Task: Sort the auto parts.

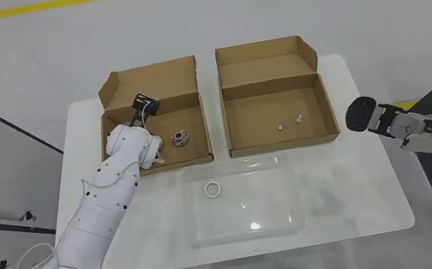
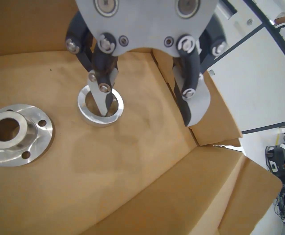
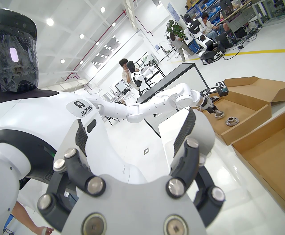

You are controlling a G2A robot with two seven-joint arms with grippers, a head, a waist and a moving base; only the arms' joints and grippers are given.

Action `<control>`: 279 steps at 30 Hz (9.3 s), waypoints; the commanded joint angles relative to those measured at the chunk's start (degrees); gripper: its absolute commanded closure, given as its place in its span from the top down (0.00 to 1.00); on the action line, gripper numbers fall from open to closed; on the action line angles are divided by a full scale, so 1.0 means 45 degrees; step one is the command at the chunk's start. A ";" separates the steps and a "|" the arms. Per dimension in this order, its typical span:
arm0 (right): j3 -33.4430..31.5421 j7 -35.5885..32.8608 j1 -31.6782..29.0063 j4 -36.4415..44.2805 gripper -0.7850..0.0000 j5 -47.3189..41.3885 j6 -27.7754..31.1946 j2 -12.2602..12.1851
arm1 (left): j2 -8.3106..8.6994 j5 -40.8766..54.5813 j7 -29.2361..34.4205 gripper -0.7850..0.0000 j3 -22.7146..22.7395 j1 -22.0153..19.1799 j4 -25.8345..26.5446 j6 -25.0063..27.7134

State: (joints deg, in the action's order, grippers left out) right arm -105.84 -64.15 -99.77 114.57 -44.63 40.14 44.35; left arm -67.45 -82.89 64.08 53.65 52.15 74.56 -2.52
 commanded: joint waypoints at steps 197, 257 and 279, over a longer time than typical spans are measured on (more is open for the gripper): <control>0.0000 0.0000 0.0000 0.0000 1.00 0.0000 0.0000 0.0000 | 0.0236 0.4860 0.5315 0.45 -0.6497 -0.0149 0.5961 0.3127; 0.0000 0.0000 0.0000 0.0000 1.00 0.0000 0.0000 0.0000 | -0.0134 0.6081 0.5010 0.00 -0.6841 -0.0738 0.4414 0.2429; 0.0000 0.0000 0.0000 0.0000 1.00 0.0000 0.0000 0.0000 | 0.1165 0.5082 0.5296 0.00 -0.3301 0.0871 0.9286 0.0846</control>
State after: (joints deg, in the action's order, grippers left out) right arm -105.84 -64.15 -99.77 114.57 -44.63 40.14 44.35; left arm -62.56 -59.78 87.99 37.27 55.35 114.95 1.87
